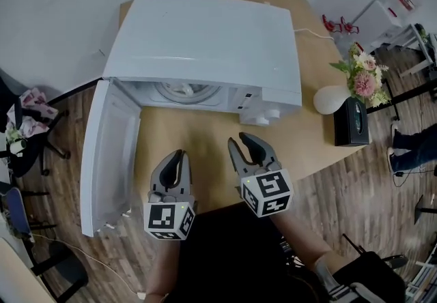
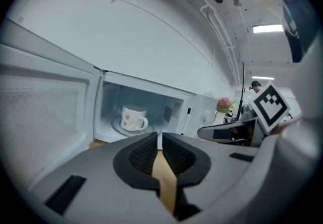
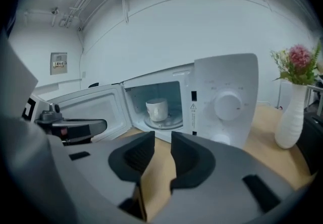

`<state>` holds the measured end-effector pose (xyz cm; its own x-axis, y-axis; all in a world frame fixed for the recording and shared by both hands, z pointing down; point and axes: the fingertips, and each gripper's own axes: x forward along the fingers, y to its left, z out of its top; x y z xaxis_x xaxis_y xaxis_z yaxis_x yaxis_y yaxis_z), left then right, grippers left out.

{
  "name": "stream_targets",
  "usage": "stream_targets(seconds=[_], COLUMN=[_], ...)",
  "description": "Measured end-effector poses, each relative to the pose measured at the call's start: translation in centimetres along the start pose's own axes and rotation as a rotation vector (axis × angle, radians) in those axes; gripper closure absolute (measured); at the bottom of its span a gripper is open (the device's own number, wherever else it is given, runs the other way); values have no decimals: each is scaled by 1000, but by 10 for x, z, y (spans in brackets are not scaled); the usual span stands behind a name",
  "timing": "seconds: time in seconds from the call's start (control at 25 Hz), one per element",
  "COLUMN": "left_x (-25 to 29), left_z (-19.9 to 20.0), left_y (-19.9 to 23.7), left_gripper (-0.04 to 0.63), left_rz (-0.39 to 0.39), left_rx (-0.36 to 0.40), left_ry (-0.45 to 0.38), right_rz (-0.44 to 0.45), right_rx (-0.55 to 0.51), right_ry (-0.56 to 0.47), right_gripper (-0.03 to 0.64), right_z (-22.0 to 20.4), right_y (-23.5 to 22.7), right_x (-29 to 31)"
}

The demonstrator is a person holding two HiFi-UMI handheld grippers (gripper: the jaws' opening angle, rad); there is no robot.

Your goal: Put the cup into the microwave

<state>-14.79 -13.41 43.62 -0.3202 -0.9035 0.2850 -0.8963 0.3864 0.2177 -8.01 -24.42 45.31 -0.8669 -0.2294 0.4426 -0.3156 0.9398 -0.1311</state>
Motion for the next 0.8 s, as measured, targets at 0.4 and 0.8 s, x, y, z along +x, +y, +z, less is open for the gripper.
stream_targets(seconds=[0.4, 0.8], left_x=[23, 22], left_z=[32, 46], left_y=[-33, -58], left_gripper=[588, 588], left_rz=[-104, -160], left_rx=[83, 88], left_ry=[-12, -25], right_rz=[16, 140], right_rx=[-15, -71], right_ry=[-28, -114], right_gripper=[623, 624], right_z=[27, 75], right_y=[-26, -17], right_x=[-32, -53])
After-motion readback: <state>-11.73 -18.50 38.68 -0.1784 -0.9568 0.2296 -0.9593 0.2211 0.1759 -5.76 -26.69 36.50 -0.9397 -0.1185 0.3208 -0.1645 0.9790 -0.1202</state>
